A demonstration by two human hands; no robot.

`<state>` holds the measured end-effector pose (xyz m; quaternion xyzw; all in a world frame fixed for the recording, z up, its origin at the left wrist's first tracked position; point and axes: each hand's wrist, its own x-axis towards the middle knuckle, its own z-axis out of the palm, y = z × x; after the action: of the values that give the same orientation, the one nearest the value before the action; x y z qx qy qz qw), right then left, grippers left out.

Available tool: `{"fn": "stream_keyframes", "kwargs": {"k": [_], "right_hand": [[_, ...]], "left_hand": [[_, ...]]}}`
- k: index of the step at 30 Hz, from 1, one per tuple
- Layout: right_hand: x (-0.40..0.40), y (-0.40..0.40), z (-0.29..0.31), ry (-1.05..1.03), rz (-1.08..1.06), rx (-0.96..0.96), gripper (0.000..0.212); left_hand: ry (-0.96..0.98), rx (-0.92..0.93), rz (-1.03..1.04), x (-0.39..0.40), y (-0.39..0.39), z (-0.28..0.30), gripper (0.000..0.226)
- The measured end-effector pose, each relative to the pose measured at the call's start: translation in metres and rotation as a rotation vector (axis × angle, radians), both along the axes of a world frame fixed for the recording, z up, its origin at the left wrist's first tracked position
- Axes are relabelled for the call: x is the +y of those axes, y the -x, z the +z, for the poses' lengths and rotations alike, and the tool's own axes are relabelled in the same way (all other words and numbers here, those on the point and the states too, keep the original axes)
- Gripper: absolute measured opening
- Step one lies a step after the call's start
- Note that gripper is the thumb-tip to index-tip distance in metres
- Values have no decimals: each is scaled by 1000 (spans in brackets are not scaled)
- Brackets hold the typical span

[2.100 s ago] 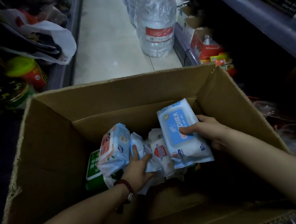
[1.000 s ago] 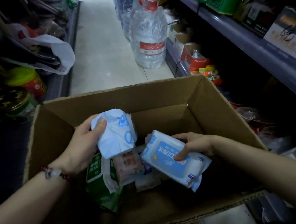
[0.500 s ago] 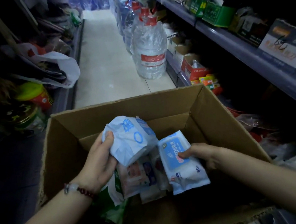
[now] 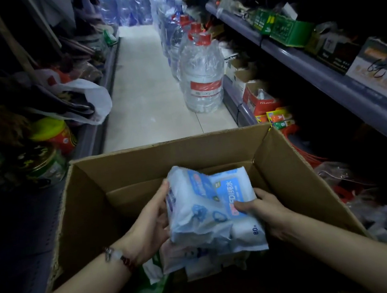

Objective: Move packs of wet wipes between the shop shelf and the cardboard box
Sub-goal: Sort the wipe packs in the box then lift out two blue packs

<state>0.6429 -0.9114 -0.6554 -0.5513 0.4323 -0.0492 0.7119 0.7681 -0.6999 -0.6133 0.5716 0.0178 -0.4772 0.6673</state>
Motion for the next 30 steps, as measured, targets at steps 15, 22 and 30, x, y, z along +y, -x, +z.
{"fn": "stream_keyframes", "kwargs": {"k": [15,22,30], "right_hand": [[-3,-9,41,-189,270,-257,58],[-14,-3,46,-284,348,-305,99],[-12,-1,38,-179,401,-94,77]], "left_hand": [[87,133,53,23,-18,-8,51],[-86,-69,212,22,-16,-19,58],[-182,-109,274,23,-8,-31,71]]}}
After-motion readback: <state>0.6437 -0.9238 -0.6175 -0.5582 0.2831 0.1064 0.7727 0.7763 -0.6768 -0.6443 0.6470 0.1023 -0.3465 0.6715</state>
